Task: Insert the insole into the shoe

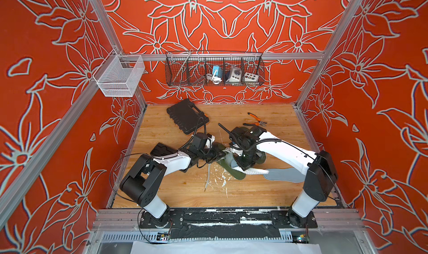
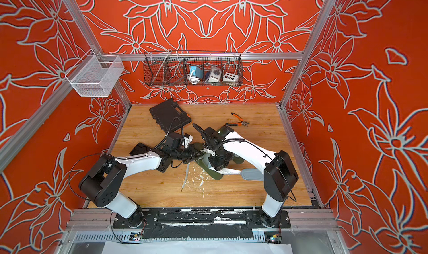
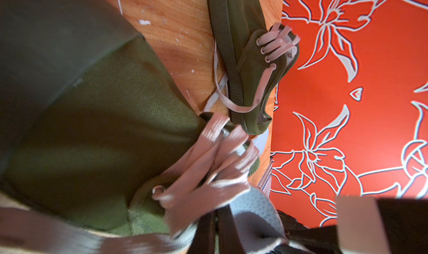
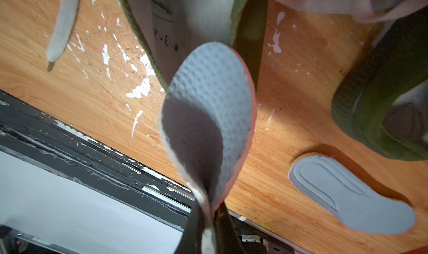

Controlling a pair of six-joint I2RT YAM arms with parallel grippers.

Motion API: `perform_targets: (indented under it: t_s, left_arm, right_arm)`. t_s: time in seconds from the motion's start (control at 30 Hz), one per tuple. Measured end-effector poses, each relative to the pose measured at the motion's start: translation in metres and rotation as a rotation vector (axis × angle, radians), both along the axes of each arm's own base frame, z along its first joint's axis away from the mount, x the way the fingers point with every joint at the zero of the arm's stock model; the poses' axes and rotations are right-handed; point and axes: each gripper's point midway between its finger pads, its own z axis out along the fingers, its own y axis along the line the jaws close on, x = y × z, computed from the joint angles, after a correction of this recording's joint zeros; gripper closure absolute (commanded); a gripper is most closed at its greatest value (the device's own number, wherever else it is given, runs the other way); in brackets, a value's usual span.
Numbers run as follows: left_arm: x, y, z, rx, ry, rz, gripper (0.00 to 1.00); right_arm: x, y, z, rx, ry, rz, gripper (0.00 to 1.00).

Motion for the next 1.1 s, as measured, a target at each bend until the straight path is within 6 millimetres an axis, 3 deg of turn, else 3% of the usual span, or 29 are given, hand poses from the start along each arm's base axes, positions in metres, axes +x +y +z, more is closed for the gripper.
perform_targets:
  t_s: [0.63, 1.1]
  left_arm:
    - [0.0, -0.002, 0.009, -0.08, 0.033, -0.009, 1.0]
    - [-0.003, -0.006, 0.018, -0.227, 0.087, -0.027, 1.0]
  right_arm:
    - [0.022, 0.005, 0.0, -0.137, -0.118, 0.197, 1.0]
    - [0.037, 0.013, 0.013, -0.267, -0.393, 0.395, 1.0]
